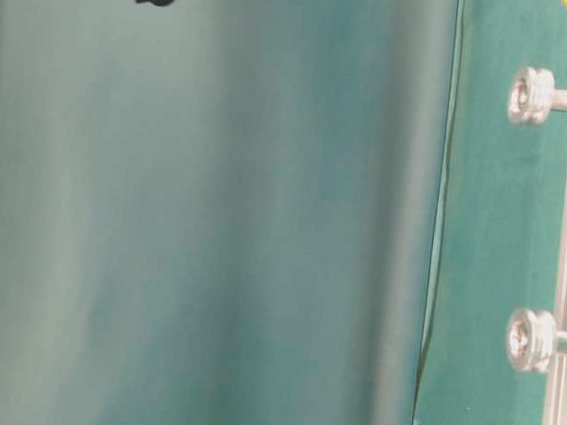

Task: Hook the rubber onto the shaft.
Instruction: 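Lower the right gripper over the band's edge and pinch it closed, then lift the pinched band with the right gripper off the rail end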

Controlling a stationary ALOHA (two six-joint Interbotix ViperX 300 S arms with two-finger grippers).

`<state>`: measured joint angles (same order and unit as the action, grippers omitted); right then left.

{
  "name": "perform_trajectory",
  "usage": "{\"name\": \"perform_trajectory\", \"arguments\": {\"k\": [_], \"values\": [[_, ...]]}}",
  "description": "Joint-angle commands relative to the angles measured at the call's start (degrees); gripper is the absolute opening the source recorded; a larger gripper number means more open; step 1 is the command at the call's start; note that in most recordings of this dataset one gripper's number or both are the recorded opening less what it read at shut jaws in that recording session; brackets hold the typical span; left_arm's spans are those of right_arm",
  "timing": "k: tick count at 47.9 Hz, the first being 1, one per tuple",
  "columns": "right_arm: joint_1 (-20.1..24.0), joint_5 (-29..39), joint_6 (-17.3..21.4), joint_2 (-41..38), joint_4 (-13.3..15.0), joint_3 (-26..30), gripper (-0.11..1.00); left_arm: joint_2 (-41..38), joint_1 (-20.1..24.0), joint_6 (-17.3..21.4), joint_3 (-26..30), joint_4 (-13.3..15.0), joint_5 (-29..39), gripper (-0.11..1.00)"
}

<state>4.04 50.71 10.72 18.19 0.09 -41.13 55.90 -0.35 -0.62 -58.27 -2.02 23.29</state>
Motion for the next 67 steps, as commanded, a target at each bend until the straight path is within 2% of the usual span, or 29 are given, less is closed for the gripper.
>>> {"name": "perform_trajectory", "arguments": {"k": [1,11,24,43,67], "values": [[0.53,-2.02,0.09,-0.18,-0.18,-0.18,0.98,-0.44,-0.09,0.0,1.85,-0.09,-0.26,0.0],[1.85,-6.15,0.09,-1.58,-0.53,-2.81,0.98,-0.44,-0.09,0.0,1.85,-0.09,-0.26,0.0],[3.78,-11.87,0.09,-3.87,-2.99,-5.19,0.98,-0.44,-0.09,0.0,1.85,-0.09,-0.26,0.0],[4.57,-18.46,0.18,-7.29,-4.75,-8.44,0.98,-0.44,-0.09,0.0,1.85,-0.18,-0.26,0.0],[4.57,-21.36,0.18,-9.49,-5.01,-9.32,0.98,-0.44,-0.09,0.0,1.85,0.0,-0.26,0.0]]}}
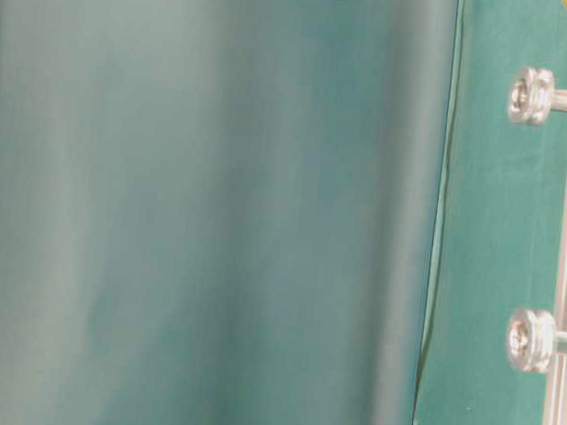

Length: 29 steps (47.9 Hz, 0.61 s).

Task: Hook the rubber onto the shaft.
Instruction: 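Lift the pinched band with the right gripper off the rail end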

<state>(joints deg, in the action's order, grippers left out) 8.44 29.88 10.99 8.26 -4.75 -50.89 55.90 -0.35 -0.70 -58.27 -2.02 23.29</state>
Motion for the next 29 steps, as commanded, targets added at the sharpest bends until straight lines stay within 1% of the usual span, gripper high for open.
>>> {"name": "perform_trajectory", "arguments": {"k": [1,23,26,29], "values": [[0.18,-0.53,-0.09,0.44,-0.18,0.44,0.98,-0.44,-0.09,0.09,1.85,0.0,-0.26,0.0],[0.18,-0.53,-0.09,0.44,-0.18,0.44,0.96,-0.44,-0.09,0.09,1.85,0.0,-0.26,0.0],[0.18,-0.53,-0.09,0.44,-0.09,0.44,0.92,-0.44,-0.09,0.09,1.85,0.0,-0.26,0.0],[0.18,-0.44,-0.09,0.44,-0.09,0.44,0.8,-0.35,-0.09,0.09,1.85,0.0,-0.26,0.0]]}}
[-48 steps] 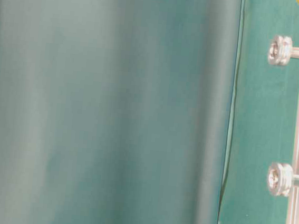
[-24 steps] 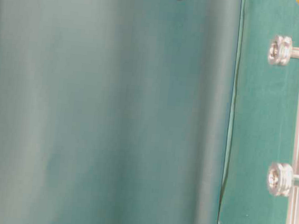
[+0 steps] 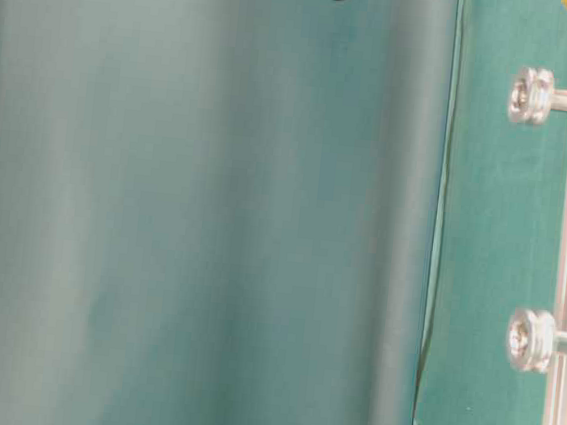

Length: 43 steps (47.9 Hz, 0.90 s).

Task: Hook the rubber onto the shaft.
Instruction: 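Lift the pinched band with the right gripper off the rail end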

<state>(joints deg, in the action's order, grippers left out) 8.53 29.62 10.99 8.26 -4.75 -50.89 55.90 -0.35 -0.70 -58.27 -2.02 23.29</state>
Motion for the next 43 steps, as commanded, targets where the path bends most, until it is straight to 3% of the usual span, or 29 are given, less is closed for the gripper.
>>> {"name": "perform_trajectory", "arguments": {"k": [1,10,15,43], "values": [[0.09,-0.18,-0.09,0.44,-0.09,0.35,0.75,-0.44,-0.09,0.09,1.85,0.0,-0.26,0.0],[0.09,0.26,-0.09,0.44,-0.09,0.09,0.26,-0.44,-0.09,0.09,1.85,0.0,-0.26,0.0],[0.09,0.0,-0.09,0.44,-0.09,0.18,0.08,-0.44,-0.09,0.09,1.85,0.0,-0.26,0.0],[0.09,0.26,-0.09,0.7,0.0,0.88,0.07,-0.44,-0.09,0.09,1.85,0.0,-0.18,0.0]]}}
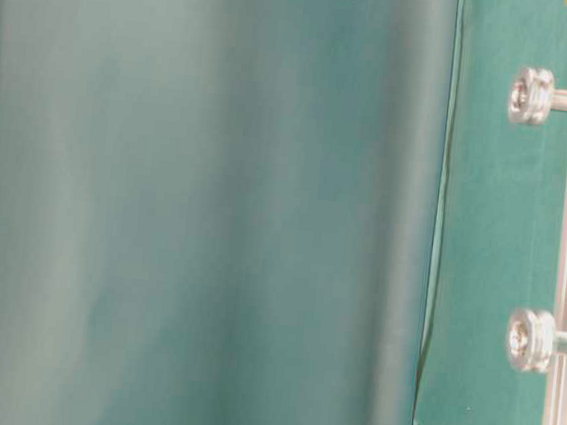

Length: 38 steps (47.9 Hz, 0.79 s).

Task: Hook the rubber onto the shaft.
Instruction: 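Lift the pinched band with the right gripper off the rail end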

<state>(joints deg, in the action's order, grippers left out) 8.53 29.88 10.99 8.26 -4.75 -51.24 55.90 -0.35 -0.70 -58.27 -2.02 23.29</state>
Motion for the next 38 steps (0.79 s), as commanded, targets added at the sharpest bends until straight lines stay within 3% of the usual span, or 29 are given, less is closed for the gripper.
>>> {"name": "perform_trajectory", "arguments": {"k": [1,13,38], "values": [[0.09,0.0,-0.09,0.88,0.0,1.23,0.07,-0.35,-0.09,0.09,1.85,0.0,-0.26,0.0],[0.09,3.34,-0.09,3.52,0.09,2.99,0.07,-0.35,-0.09,0.09,1.85,0.0,-0.26,0.0],[0.09,17.75,-0.09,8.88,2.29,11.95,0.07,-0.44,-0.09,0.09,1.93,0.0,-0.26,0.0]]}}
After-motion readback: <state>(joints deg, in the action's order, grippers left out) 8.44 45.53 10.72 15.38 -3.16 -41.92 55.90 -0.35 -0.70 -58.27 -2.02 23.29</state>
